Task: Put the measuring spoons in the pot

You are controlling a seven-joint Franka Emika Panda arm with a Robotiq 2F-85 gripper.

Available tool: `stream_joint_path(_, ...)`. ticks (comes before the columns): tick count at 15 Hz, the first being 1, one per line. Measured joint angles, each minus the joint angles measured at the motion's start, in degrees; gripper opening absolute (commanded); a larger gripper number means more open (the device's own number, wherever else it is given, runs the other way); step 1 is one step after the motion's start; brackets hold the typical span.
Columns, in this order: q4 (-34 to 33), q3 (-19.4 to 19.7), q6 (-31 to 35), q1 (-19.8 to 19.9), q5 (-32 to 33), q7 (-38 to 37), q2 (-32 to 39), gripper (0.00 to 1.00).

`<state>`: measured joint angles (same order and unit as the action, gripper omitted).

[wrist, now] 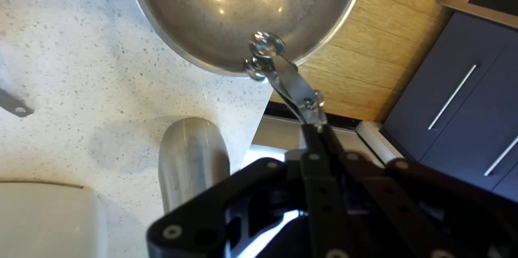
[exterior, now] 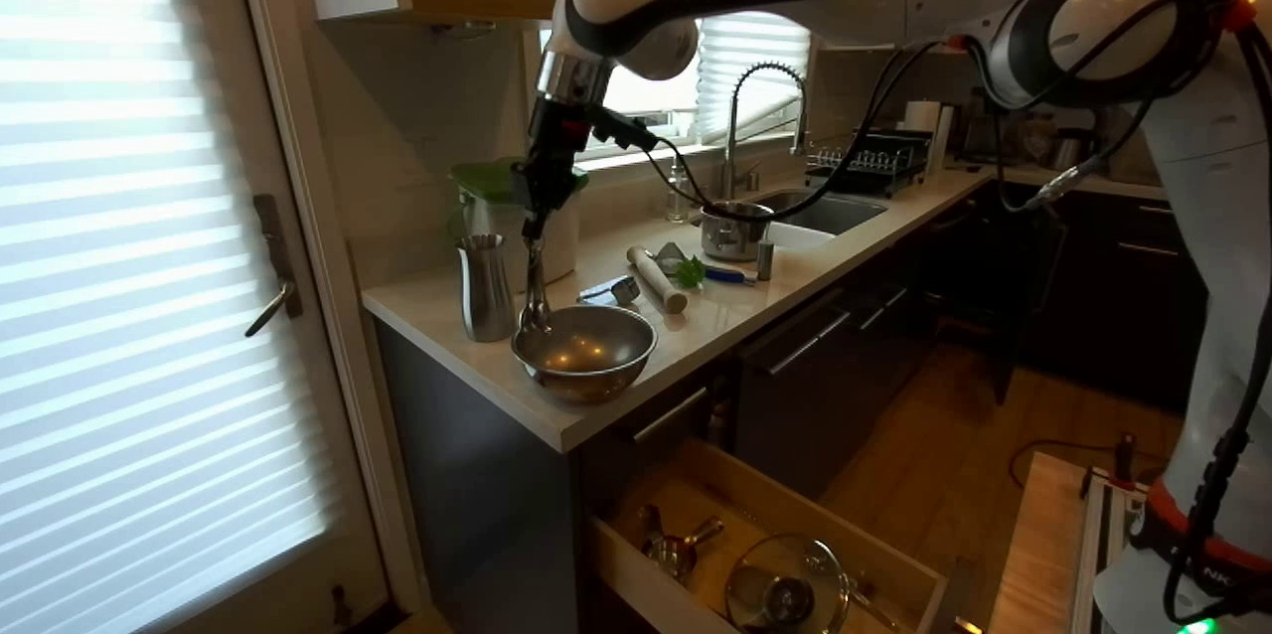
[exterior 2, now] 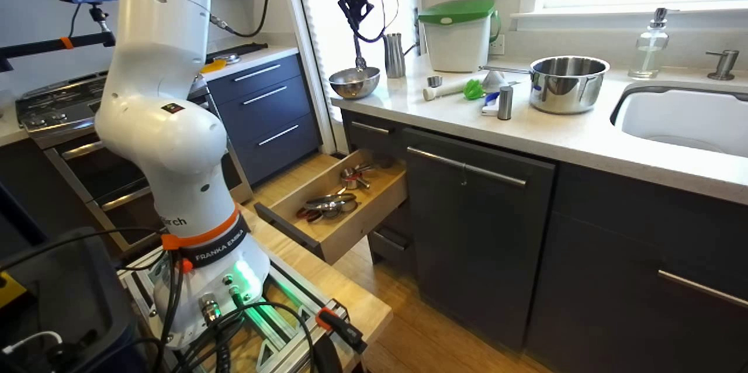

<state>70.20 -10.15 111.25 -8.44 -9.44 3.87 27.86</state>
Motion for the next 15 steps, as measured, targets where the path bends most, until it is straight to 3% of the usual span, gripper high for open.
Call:
stream_joint_path(3,3.64,0.17,-1.85,2.31,-1.67,1.11,-6.22,0.01)
stream_joint_path(9,19.25,4.38,13.79,8.95,-7.28,0.27,-17.76,0.04)
stream_joint_path(11,23.33,5.27,16.15,9.95,-9.21,0.27,-19.67,0.01)
stream_joint_path(15,23.48,6.42,17.33,9.91,-8.66,-0.45,-19.82,0.01)
